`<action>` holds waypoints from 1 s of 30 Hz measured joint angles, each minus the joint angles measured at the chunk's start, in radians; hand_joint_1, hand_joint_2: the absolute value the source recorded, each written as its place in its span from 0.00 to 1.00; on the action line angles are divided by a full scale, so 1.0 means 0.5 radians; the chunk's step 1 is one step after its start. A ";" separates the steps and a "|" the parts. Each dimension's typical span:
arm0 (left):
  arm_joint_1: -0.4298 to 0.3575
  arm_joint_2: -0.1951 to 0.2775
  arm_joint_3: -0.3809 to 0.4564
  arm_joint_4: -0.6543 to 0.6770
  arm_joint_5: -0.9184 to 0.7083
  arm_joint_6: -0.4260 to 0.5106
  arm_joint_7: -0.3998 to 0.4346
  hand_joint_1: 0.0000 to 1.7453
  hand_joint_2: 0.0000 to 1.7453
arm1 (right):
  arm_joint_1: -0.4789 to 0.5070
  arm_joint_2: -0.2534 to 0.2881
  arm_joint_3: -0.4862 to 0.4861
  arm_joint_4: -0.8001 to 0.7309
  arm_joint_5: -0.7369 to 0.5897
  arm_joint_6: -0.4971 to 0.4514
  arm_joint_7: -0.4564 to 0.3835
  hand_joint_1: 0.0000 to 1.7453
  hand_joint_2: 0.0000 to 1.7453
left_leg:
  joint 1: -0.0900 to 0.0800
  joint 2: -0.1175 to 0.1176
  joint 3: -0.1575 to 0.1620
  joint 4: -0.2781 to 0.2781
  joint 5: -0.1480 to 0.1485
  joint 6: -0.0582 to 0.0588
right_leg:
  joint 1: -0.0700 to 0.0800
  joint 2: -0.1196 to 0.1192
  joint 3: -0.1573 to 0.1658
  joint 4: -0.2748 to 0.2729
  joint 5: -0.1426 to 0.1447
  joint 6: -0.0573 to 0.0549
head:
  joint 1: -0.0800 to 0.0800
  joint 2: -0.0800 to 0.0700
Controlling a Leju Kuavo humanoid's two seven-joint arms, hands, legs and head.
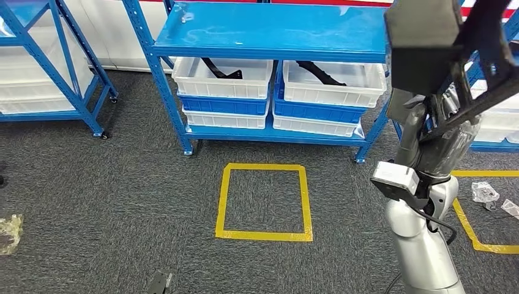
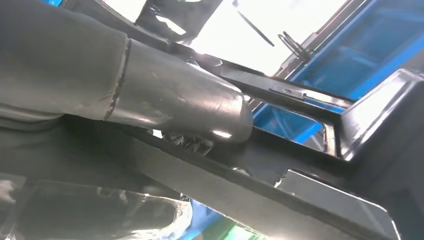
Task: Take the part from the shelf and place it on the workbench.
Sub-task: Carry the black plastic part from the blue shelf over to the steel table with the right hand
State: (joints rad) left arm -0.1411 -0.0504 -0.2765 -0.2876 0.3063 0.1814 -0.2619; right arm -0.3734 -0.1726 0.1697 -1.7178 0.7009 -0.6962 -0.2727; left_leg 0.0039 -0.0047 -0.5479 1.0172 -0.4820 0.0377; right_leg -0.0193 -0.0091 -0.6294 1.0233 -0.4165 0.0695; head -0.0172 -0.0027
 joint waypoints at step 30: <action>-0.010 -0.001 -0.009 -0.021 -0.005 0.022 0.019 0.00 1.00 | -0.017 -0.054 0.049 0.023 -0.030 0.000 0.062 1.00 0.00 | 0.003 -0.003 0.053 -0.011 -0.065 -0.015 | -0.008 0.006 -0.063 -0.034 0.110 0.003 | 0.015 0.000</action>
State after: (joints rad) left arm -0.1462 -0.0510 -0.2811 -0.2981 0.3037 0.1923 -0.2522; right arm -0.3817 -0.1997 0.1944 -1.7063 0.6858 -0.6962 -0.2415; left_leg 0.0055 -0.0062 -0.5216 1.0117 -0.5146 0.0300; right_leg -0.0234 -0.0061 -0.6610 1.0063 -0.3614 0.0711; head -0.0098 -0.0027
